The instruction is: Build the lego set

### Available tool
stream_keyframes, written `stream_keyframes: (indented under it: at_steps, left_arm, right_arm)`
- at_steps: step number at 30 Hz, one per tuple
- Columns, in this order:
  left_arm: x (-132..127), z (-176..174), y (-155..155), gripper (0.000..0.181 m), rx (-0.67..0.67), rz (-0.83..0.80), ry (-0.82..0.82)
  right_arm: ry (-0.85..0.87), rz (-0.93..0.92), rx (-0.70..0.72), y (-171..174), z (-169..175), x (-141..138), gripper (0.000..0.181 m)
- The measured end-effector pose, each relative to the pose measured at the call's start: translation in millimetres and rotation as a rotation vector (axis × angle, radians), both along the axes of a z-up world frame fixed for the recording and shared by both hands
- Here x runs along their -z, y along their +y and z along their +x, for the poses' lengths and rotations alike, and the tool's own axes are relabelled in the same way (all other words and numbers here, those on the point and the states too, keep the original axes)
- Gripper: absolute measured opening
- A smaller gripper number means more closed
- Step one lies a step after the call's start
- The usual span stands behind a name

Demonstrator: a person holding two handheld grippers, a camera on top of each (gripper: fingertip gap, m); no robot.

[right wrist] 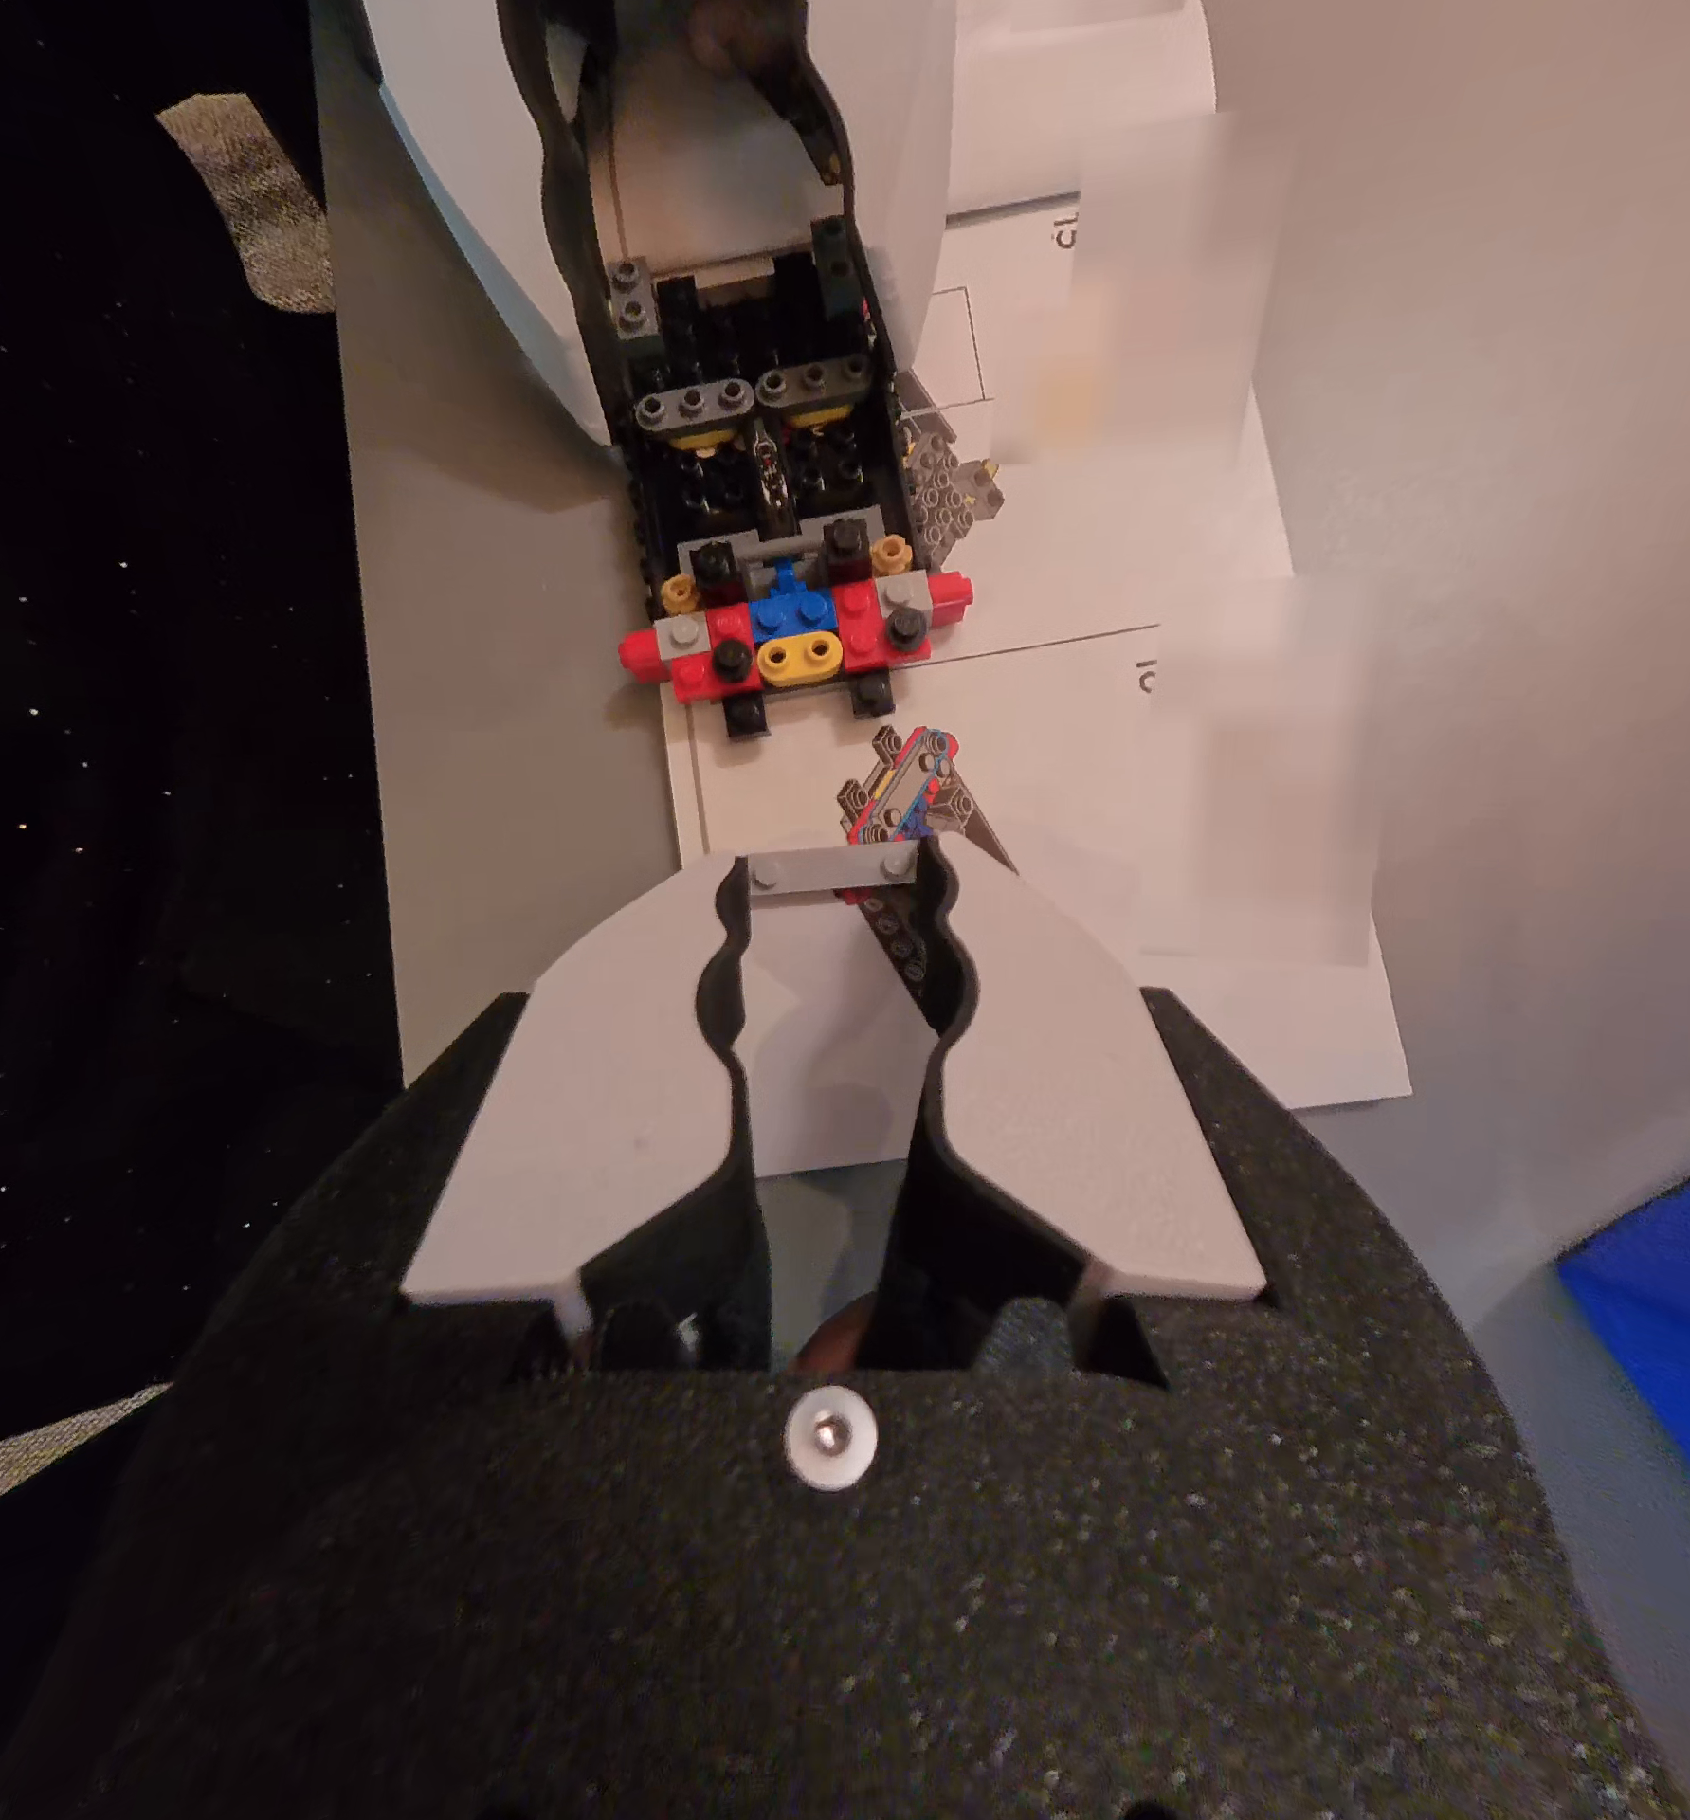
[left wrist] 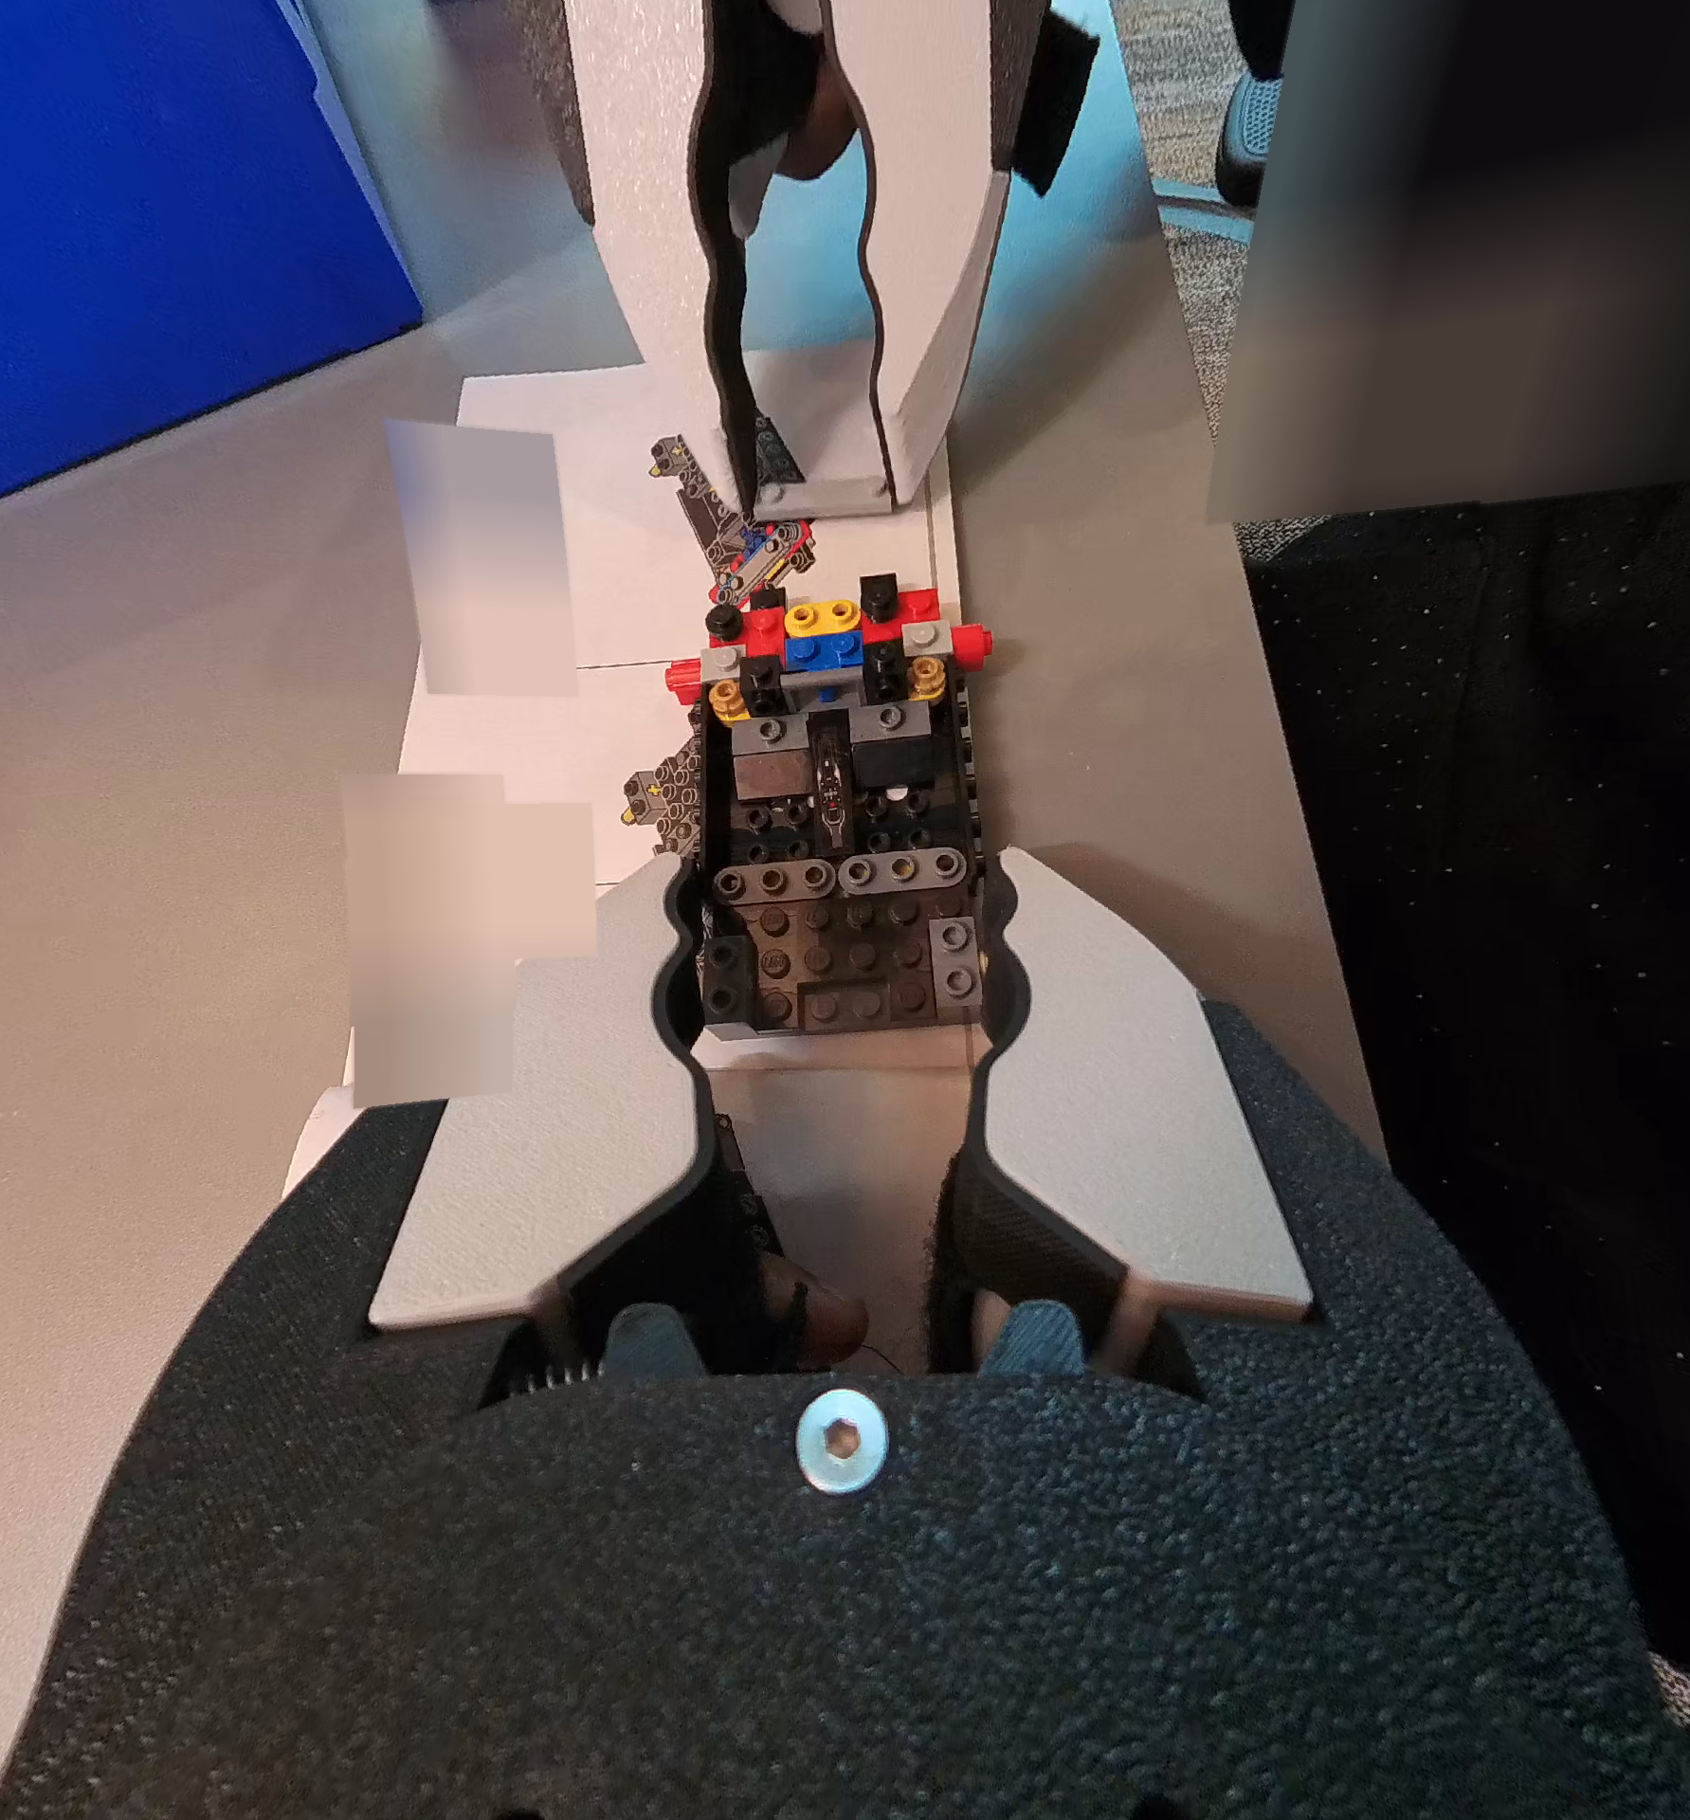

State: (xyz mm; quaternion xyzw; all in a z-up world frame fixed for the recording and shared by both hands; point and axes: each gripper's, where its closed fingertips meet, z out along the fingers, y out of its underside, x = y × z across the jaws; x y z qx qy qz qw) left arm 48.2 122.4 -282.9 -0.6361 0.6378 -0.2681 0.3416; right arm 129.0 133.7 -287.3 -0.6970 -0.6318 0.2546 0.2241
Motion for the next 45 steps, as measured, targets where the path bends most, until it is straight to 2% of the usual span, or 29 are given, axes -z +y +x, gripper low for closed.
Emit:
stream_keyframes:
  at_steps: [21, 31, 40, 42, 45]
  left_arm:
    - [0, 0, 0, 0.054, 0.0, 0.001, 0.0]
    - [0, 0, 0, 0.054, 0.0, 0.001, 0.001]
    - [0, 0, 0, 0.054, 0.0, 0.001, 0.001]
    - [0, 0, 0, 0.054, 0.0, 0.001, 0.001]
    - [0, 0, 0, 0.055, 0.0, 0.002, 0.001]
  right_arm:
    - [0.058, -0.005, -0.011, -1, -8, -2, 0.033]
    - [0.051, -0.033, -0.011, -3, -8, 1, 0.046]
    - [-0.013, 0.069, -0.037, -4, -6, 0, 0.063]
    - [0.022, 0.094, -0.027, -1, -7, -7, 0.059]
    - [0.083, 0.122, -0.034, -1, -8, -19, 0.032]
